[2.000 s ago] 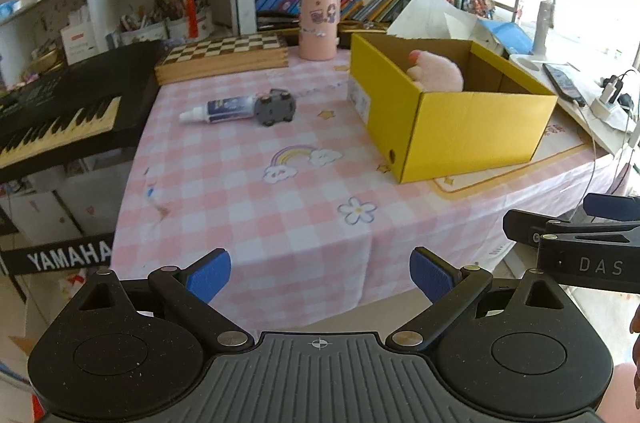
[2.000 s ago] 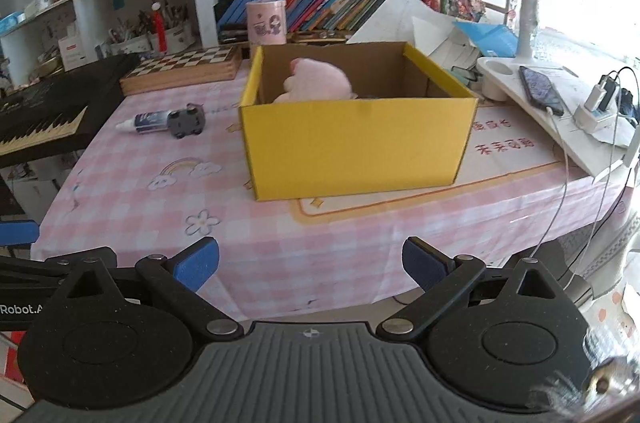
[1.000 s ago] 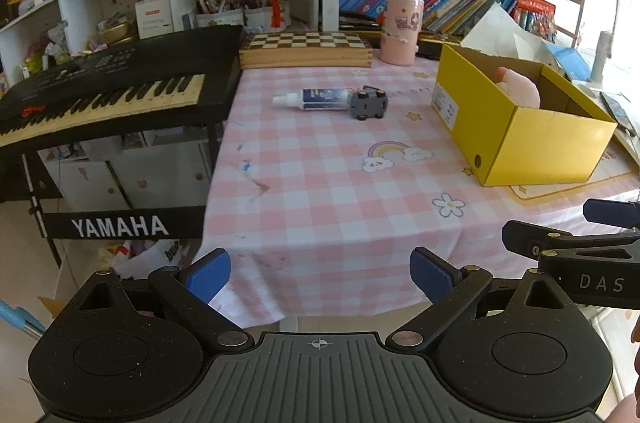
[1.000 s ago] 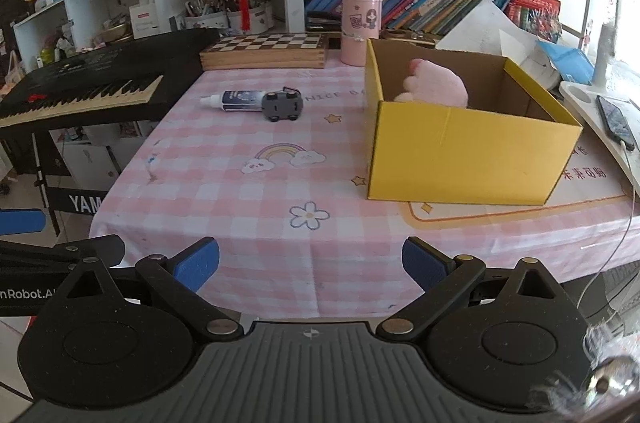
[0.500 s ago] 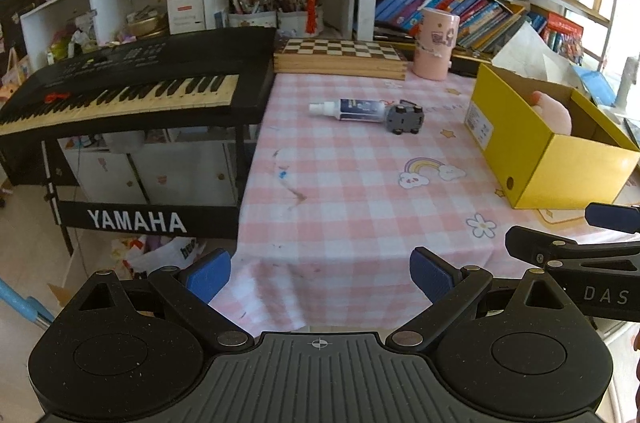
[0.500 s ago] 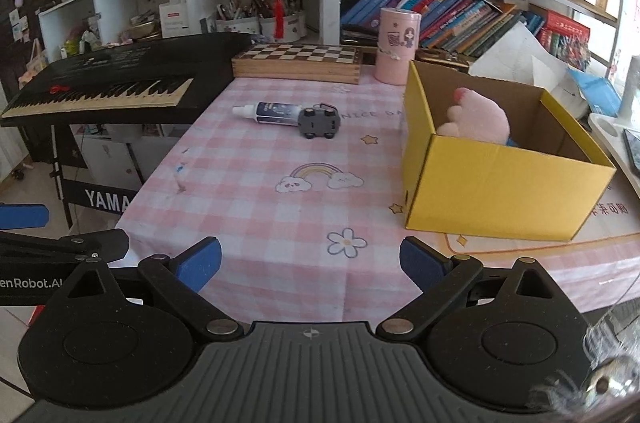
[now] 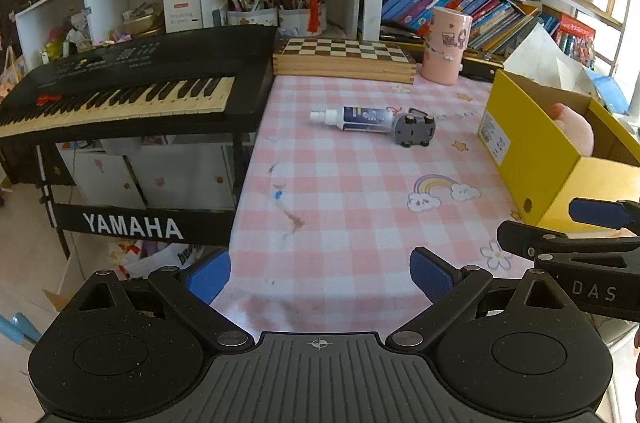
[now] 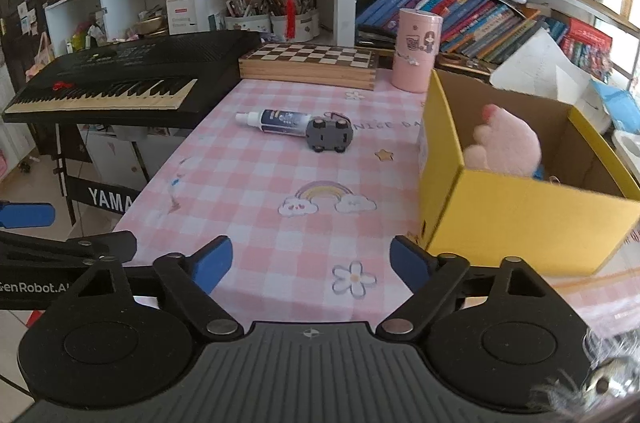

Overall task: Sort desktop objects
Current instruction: 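Move the right tool to the grey toy truck while the left tool nears the white spray bottle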

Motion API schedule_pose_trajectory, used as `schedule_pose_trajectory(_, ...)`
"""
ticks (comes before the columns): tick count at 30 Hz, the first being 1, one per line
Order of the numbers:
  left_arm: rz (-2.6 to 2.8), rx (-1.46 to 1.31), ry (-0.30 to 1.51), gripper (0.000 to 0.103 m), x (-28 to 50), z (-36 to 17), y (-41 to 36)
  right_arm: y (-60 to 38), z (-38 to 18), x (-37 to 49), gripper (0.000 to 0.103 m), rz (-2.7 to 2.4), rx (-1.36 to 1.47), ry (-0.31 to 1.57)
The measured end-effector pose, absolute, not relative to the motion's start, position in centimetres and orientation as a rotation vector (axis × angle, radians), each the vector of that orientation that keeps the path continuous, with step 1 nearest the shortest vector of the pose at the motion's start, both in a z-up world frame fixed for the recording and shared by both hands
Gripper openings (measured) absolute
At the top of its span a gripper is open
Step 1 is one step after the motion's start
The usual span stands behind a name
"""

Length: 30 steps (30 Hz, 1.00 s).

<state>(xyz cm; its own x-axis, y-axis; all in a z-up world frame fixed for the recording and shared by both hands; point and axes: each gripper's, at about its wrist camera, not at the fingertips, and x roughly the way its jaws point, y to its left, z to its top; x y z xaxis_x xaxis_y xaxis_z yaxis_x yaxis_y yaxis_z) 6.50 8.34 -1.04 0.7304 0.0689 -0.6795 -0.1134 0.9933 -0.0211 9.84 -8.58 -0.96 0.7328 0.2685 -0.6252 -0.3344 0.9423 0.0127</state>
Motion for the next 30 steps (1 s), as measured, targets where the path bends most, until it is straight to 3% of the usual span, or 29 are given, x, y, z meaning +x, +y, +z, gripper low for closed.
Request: schedule_pose_trajectory(30, 0.254, -0.07, 0.743, 0.098, 17.1, -0.3, 8.7, -7.9, -1.0, 25.5, 0.079, 0.375, -0.03, 0.696)
